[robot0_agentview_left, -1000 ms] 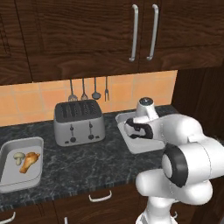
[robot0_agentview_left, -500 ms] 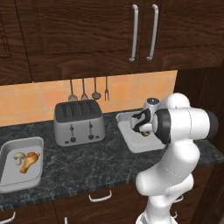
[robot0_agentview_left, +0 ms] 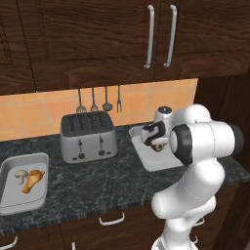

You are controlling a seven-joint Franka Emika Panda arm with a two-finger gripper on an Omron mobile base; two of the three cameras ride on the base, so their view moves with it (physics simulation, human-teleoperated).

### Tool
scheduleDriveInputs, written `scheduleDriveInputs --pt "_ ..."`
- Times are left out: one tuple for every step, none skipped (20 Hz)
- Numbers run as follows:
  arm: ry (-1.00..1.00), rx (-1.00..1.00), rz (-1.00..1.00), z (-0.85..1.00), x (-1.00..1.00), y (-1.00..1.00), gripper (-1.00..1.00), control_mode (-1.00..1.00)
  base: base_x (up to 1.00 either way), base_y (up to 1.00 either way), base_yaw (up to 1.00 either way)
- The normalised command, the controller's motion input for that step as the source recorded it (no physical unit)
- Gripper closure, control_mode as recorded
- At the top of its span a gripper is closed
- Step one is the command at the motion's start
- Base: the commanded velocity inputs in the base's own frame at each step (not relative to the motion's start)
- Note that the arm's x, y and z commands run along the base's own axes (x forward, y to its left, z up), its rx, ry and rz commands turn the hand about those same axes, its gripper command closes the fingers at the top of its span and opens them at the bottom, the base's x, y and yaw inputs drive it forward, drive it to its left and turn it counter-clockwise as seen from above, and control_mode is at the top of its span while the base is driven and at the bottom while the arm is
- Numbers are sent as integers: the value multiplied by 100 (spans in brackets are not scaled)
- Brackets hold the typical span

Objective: Place one mushroom and one chicken drumstick in each tupperware on the nearby counter, to pack two identical lunches.

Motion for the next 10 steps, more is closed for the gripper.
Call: scheduleDriveInputs --pt "0 -3 0 57 -16 33 -100 -100 0 0 0" --pt "0 -7 0 62 -22 29 -100 -100 0 0 0" --pt "2 -9 0 60 -6 24 -100 -100 0 0 0" --pt "6 -7 0 39 0 11 -100 -100 0 0 0" --pt "1 -5 0 56 0 0 -100 -100 0 0 0" --pt "1 -3 0 62 0 0 -100 -100 0 0 0" --pt "2 0 0 55 -15 0 -100 -100 0 0 0" --pt "0 0 0 38 -45 16 -100 -100 0 0 0" --pt "0 -3 1 21 -61 41 -100 -100 0 0 0" --pt "0 -2 3 17 -83 32 -100 -100 0 0 0"
